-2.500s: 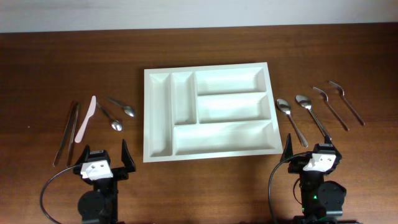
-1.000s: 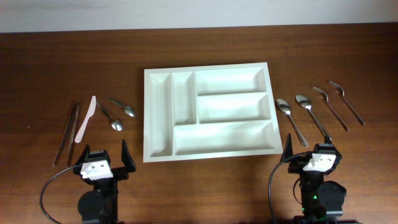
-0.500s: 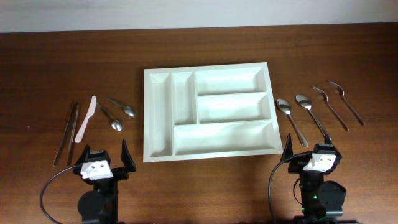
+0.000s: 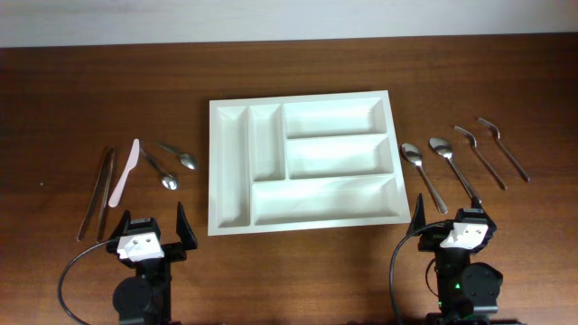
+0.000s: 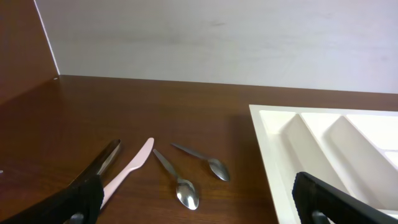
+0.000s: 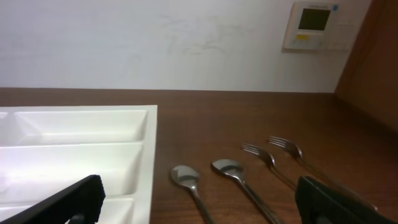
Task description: Pack container
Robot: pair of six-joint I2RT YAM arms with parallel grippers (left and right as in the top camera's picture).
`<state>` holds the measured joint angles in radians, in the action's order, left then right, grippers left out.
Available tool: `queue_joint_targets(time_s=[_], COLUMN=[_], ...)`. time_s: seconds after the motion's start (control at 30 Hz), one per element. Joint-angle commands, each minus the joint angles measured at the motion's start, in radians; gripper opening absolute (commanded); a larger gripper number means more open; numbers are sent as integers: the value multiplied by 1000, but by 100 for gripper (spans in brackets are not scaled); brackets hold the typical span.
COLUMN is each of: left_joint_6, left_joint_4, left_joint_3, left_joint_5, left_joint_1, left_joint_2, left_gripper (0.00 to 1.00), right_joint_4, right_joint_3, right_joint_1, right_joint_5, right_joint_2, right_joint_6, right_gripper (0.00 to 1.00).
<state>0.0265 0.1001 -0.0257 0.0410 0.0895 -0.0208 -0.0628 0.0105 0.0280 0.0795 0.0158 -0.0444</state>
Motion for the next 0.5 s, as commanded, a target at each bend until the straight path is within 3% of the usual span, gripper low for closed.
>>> queue_joint_targets(time_s=[0.0,0.23,0.47], left_joint_6=[-12,-12,-12], left_joint_4=[-5,-5,-5], left_joint_3=[8,8,8], left_joint_5=[-11,-11,-11], left_joint_1=[5,5,5], left_joint_2=[15,15,15], left_gripper=[99,99,99], right_joint_4=[16,19,-264], right_joint_3=[0,183,686], right_joint_1=[-7,0,51], right_joint_5=[-18,64,21], right_joint_2=[-6,116,593], right_joint_6=[73,72,23], right_gripper=[99,99,99])
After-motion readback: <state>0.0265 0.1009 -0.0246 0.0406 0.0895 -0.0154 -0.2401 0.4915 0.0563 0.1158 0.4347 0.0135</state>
